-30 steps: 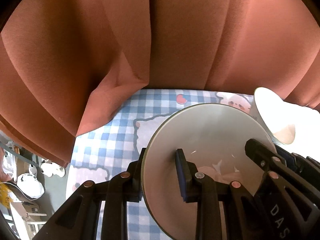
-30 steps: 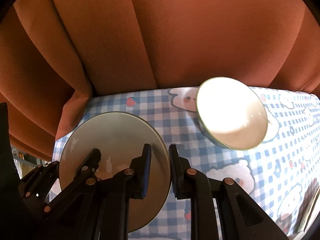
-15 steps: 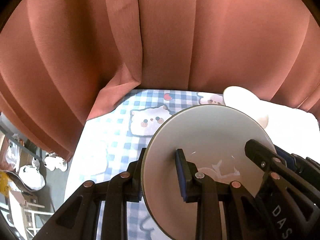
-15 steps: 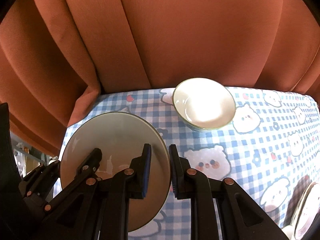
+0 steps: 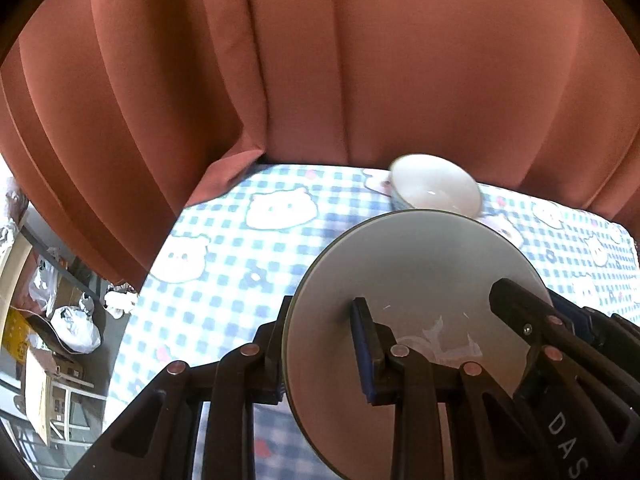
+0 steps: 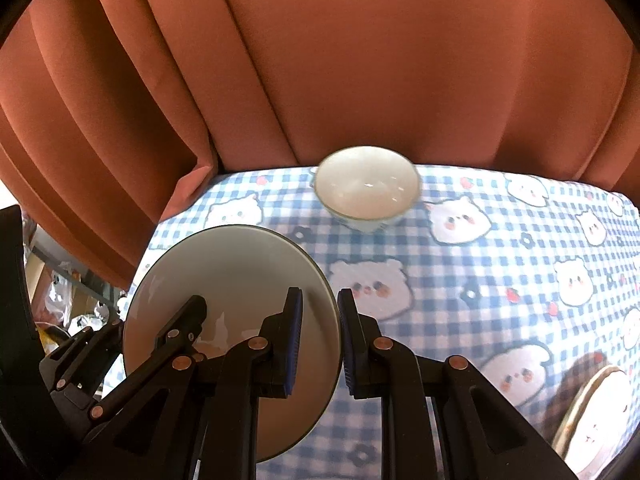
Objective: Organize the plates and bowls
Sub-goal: 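Lift the beige plate with both grippers and hold it above the table, then carry the beige plate with both grippers toward the plate stack, then lower the beige plate onto the stack and open both grippers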
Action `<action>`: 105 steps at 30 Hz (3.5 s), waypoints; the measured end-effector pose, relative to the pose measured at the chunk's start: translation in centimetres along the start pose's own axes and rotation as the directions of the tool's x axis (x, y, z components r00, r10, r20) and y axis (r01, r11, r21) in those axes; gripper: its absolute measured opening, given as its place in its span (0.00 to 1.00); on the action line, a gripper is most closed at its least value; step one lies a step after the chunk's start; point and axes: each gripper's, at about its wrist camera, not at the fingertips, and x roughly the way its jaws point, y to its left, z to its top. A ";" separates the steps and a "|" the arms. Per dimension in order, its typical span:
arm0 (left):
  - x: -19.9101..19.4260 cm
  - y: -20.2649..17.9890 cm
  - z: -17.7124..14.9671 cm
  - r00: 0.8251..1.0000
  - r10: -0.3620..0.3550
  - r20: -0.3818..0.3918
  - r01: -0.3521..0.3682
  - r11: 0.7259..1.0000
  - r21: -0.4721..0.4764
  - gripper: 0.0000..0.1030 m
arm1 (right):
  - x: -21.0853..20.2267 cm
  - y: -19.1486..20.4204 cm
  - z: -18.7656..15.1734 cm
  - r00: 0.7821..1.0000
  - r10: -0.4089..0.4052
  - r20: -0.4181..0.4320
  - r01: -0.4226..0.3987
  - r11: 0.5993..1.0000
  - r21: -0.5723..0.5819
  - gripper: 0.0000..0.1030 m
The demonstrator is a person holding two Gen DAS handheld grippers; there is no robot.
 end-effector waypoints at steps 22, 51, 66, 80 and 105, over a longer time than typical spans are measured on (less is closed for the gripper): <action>-7.8 -12.2 -6.8 0.998 -0.053 0.037 0.050 0.996 0.070 0.25 | -9.7 -12.2 -6.1 0.998 -0.035 0.058 0.034 0.999 0.024 0.21; -5.8 -17.2 -14.7 0.991 -0.043 -0.130 0.056 0.994 0.093 0.25 | -7.7 -18.5 -13.8 0.993 -0.010 -0.118 0.016 0.998 0.053 0.20; -3.3 -16.9 -15.1 0.980 -0.035 -0.194 0.048 0.997 0.059 0.26 | -5.3 -18.0 -13.3 0.988 -0.030 -0.150 0.031 1.000 0.006 0.21; -3.1 -17.2 -15.9 0.977 -0.083 -0.196 0.095 0.994 0.055 0.36 | -5.2 -17.5 -14.0 0.990 -0.078 -0.116 0.074 0.996 -0.042 0.32; -6.8 -8.5 -8.7 0.984 -0.176 -0.039 0.180 0.971 0.160 0.71 | -8.2 -8.4 -8.9 0.987 -0.160 -0.013 0.160 0.987 0.025 0.70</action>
